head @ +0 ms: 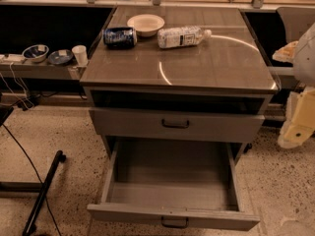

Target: Close middle drawer

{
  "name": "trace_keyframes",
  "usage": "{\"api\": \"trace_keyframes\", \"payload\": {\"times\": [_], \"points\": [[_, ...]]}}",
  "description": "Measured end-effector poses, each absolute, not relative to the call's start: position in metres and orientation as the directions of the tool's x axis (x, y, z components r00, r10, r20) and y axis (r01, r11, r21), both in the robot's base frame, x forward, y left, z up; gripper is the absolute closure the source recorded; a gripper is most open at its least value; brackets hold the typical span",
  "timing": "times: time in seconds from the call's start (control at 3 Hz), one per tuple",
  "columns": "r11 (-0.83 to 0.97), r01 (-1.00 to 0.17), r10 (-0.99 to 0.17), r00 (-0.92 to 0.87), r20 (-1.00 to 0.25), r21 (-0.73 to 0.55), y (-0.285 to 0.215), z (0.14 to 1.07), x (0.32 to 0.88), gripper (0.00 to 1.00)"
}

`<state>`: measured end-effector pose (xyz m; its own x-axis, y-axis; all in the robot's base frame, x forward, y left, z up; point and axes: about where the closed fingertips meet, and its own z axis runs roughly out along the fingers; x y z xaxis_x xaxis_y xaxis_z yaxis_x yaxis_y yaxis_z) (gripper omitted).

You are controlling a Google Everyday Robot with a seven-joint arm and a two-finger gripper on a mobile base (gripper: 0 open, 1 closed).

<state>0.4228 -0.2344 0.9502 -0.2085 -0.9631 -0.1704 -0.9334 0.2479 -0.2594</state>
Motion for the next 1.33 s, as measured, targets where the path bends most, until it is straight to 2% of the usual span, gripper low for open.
{"api": "trace_keyframes", "payload": {"times": [0.33, 0.67, 1.33], "points": [[0.143, -0.95, -0.982, -0.102, -0.159, -0.279, -0.228, 0.96, 0.417, 0.0], [0.118, -0.953, -0.986, -0.078, -0.15, -0.28, -0.228, 0.959, 0.417, 0.0], [0.091, -0.983, -0.953, -0.04, -0.301, -0.159, -0.195, 0.806, 0.395, 0.0]]}}
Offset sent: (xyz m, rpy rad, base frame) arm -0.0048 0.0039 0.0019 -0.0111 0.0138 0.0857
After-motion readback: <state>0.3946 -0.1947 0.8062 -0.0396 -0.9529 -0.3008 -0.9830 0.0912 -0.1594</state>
